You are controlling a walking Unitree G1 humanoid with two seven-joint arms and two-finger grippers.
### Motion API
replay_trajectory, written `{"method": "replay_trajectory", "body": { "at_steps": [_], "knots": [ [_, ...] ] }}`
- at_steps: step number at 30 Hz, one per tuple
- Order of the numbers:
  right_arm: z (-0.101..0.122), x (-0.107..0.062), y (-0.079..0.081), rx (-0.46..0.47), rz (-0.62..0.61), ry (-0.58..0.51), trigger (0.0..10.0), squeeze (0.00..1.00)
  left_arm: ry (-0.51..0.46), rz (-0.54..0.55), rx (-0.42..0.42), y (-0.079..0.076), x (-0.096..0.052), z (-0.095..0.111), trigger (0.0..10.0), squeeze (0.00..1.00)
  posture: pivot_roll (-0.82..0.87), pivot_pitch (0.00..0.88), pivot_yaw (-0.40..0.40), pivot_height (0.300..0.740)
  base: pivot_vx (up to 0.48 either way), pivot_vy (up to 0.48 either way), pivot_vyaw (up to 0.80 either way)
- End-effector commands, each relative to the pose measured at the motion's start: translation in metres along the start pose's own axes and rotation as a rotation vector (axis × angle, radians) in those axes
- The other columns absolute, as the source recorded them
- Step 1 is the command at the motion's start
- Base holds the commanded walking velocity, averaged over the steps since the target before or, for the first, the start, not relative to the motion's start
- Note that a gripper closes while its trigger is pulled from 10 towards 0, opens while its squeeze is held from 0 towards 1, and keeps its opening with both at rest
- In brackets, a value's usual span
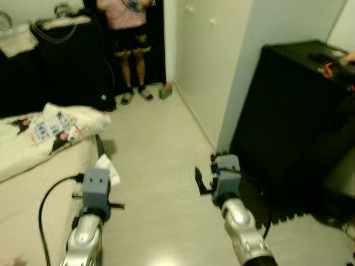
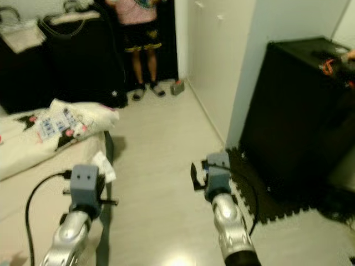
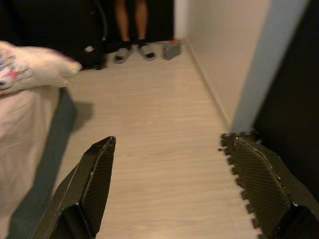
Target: Clean up the room
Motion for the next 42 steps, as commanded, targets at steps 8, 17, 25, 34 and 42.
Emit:
{"method": "replay_trajectory", "body": {
  "at_steps": [8,17,25,34,42],
  "knots": [
    [0.0022,-0.0006,0.0042,0.002,0.006,-0.012,10.0,0.0,0.006,0.007,0.024,0.0042,-0.001,0.0006,10.0,0.0,0.04,0.066,0.064,0.74,0.0,0.0,-0.8],
    [0.0045,0.001,0.0048,-0.016,0.018,-0.014,10.0,0.0,0.006,0.021,0.009,0.0028,-0.0011,-0.0009,10.0,0.0,0.02,0.072,0.035,0.74,0.0,0.0,-0.8],
    [0.004,0.001,0.0026,-0.016,0.019,-0.006,10.0,0.0,0.013,0.02,-0.006,0.001,-0.0006,-0.0018,10.0,0.0,0.01,0.073,0.034,0.74,0.0,0.0,-0.8],
    [0.0032,0.0013,0.0039,-0.009,0.028,0.001,10.0,0.0,0.008,0.022,0.004,0.0007,-0.0022,-0.0013,10.0,0.0,0.01,0.074,0.029,0.74,0.0,0.0,-0.8],
    [0.0024,0.0003,0.0034,-0.017,0.037,0.004,10.0,0.0,0.004,0.02,0.006,-0.0005,-0.0011,-0.0009,10.0,0.0,0.01,0.073,0.028,0.74,0.0,0.0,-0.8]
  ]
}}
Point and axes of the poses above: a point about 5 cm out from each wrist's last joint towards the gripper, its own x axis pointing out of the wrist towards the gripper, its own z axis along the axis of the wrist's last joint, y = z × x, the point moved 4 cm from there along x, pointing out of the wrist towards the gripper, and after that the axes turned 5 degrees about -x, right-handed, at the moved point
